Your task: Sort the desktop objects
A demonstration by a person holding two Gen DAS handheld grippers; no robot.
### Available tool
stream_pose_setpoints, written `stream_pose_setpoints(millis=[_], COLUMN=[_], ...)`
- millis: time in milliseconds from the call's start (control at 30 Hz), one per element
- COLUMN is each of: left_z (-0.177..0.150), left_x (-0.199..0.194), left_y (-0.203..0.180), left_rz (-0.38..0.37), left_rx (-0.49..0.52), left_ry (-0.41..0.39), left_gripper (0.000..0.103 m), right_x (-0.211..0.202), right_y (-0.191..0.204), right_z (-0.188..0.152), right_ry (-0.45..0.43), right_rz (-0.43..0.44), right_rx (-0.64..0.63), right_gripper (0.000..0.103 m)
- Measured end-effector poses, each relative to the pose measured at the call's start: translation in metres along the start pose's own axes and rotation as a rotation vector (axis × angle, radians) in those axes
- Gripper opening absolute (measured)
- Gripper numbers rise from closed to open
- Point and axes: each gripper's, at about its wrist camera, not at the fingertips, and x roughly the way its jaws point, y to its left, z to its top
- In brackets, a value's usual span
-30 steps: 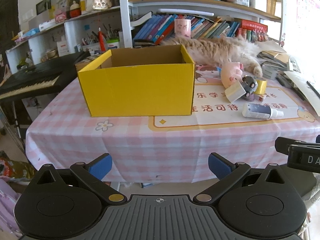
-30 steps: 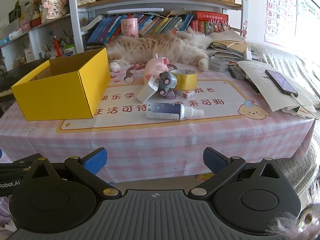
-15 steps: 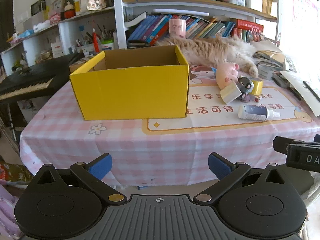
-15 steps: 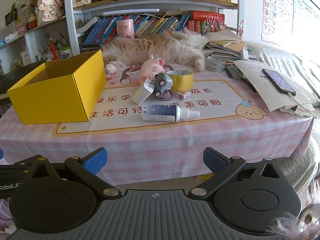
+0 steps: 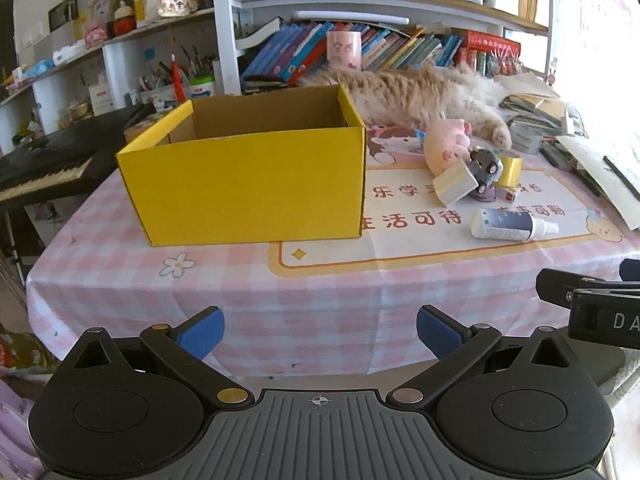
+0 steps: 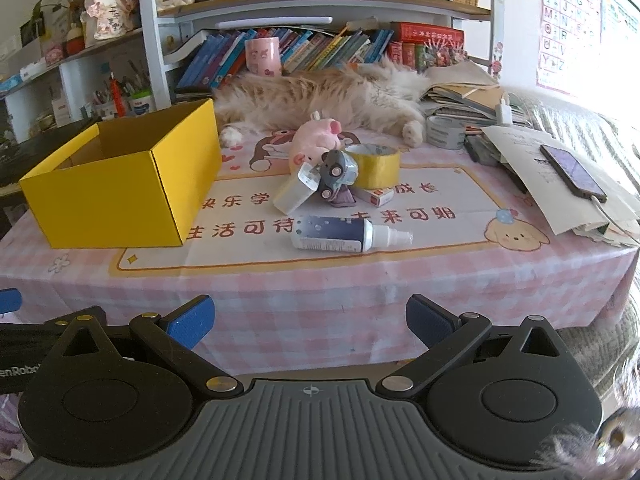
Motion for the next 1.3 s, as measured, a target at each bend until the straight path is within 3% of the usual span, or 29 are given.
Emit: stream_pose_setpoints(millis=[733, 933, 1100, 1300], left_z=[0.038, 0.047, 0.051, 0.054], left_x=[0.059, 0.074, 0.082, 0.085], left_y=[-0.044, -0.056, -0.06, -0.06], left_rz=[-0.101, -0.065, -0.009, 0.056], left_rx=[-0.114, -0.172, -0.222, -0.276], left_ry=[0.056, 0.073, 0.092, 0.104], left_gripper=[0.103, 0.103, 0.103, 0.103], right_x=[0.05, 0.072, 0.098, 0.123], right_y=[-0.052, -0.064, -0.066, -0.071], right_z=[0.04, 0.057, 0.066, 0.08], right_ry=[0.054, 0.081, 0.123, 0.157], right_rz=[0.03, 0.142, 0.227, 0.41], right_rx=[-0.105, -0.211, -0.363, -0.551], right_gripper=[0.1, 0.096, 0.074, 0.072])
